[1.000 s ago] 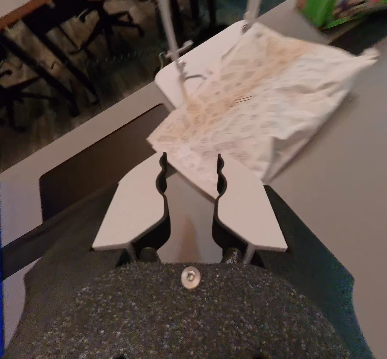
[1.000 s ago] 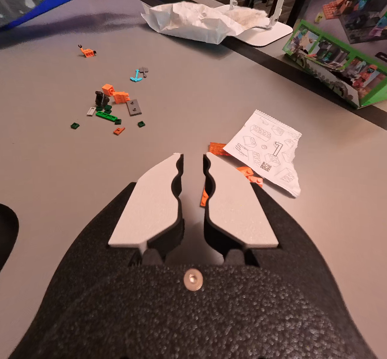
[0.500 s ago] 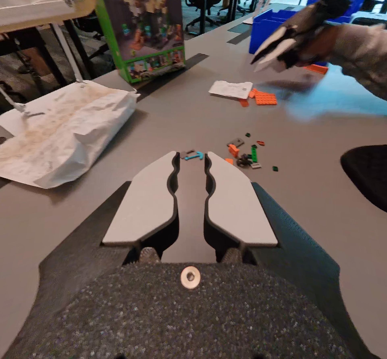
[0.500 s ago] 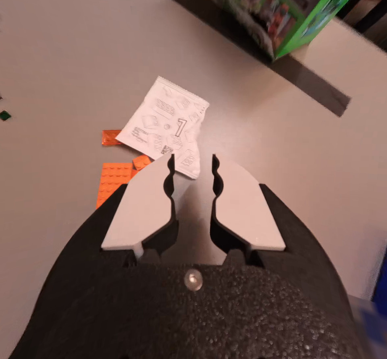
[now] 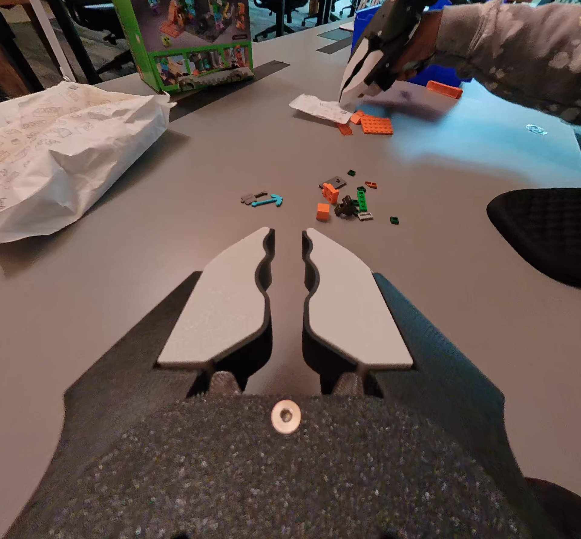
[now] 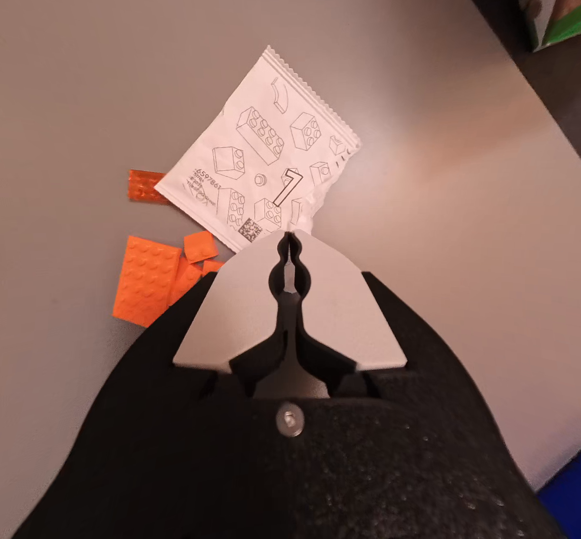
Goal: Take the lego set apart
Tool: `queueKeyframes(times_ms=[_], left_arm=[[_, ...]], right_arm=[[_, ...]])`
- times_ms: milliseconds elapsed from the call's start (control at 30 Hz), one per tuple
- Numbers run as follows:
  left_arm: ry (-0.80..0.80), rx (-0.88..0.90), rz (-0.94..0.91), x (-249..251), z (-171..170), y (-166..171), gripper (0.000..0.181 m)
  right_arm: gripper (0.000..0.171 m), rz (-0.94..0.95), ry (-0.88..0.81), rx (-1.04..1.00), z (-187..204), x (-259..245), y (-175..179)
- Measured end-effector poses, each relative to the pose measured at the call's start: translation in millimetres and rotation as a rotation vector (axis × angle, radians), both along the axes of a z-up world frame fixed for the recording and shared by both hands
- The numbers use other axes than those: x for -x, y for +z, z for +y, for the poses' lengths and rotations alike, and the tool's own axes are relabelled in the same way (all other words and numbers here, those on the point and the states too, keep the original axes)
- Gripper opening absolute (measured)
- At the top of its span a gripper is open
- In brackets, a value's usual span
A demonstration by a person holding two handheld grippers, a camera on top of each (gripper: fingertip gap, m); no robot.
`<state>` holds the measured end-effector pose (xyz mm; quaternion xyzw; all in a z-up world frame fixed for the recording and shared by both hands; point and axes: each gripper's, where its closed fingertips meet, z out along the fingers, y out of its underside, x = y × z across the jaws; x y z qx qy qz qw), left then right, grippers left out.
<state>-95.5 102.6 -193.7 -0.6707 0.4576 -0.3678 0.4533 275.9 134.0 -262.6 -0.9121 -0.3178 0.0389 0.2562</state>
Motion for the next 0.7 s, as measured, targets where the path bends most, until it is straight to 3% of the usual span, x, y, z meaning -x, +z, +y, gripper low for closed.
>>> queueKeyframes(times_ms=[333, 500, 700], left_arm=[[-0.061, -0.032, 0.019, -12.0, -13.5, -2.8, 0.018], [-0.097, -0.062, -0.038, -22.3, -18.9, 20.6, 0.031], [-0.241, -0.11, 0.031, -47.5, -37.9, 32.8, 0.034]], right_arm=[[0.0, -0.113, 0.204, -0.29, -2.9, 41.6, 65.1], [0.0, -0.159, 0.451, -0.415, -33.4, 119.4, 99.0], [0.0, -0.186, 0.717, -0.458, -79.9, 215.1, 101.9]])
